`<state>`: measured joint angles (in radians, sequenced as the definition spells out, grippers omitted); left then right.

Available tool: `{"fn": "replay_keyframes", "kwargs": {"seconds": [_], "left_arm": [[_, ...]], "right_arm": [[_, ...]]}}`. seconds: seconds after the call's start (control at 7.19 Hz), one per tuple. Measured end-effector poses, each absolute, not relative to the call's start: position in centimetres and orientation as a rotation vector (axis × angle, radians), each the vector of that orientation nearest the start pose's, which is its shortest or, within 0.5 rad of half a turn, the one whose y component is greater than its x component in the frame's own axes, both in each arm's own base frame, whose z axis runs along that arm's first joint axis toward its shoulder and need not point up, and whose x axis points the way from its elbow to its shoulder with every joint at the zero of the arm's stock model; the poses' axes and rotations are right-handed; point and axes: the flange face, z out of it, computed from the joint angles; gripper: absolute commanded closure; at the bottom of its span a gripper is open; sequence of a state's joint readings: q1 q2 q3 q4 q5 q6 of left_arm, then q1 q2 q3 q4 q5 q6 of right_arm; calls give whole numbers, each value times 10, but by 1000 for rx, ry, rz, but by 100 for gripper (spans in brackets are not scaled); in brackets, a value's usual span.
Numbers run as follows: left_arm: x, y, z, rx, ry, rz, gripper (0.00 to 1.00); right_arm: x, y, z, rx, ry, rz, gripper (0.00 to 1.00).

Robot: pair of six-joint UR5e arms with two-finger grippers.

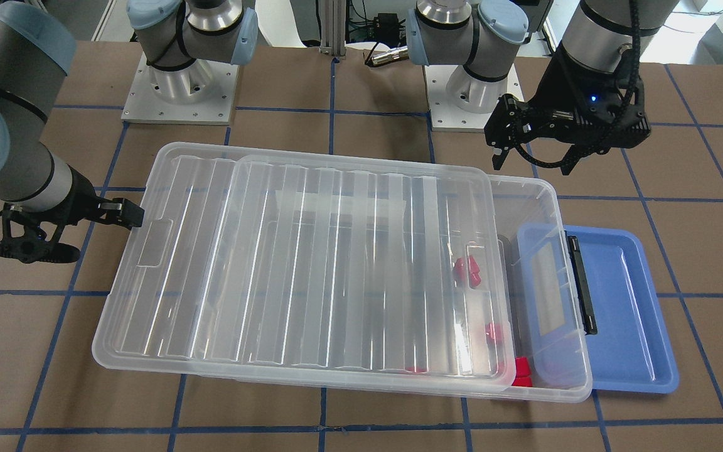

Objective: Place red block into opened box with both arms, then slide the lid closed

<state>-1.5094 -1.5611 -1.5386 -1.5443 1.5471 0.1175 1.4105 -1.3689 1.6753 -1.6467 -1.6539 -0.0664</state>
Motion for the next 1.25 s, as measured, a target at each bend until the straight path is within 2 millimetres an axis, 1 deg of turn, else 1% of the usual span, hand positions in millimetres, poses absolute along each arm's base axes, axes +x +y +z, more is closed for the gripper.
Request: {"fn": "replay_keyframes", "kwargs": {"seconds": [0.28, 0.56, 0.83, 1.25], "left_arm": [[-105, -501, 512, 91, 3155, -111, 0], [-105, -501, 512, 91, 3155, -112, 0], [-105, -501, 512, 91, 3155, -112, 0], [-105, -501, 512, 89, 3156, -112, 0]], "right_arm": [[69, -544, 341, 148, 3187, 374, 0], [87, -542, 341, 126, 3194, 368, 0], [94, -541, 341, 112, 3186, 361, 0], [99, -540, 341, 108, 3168, 360, 0]]}}
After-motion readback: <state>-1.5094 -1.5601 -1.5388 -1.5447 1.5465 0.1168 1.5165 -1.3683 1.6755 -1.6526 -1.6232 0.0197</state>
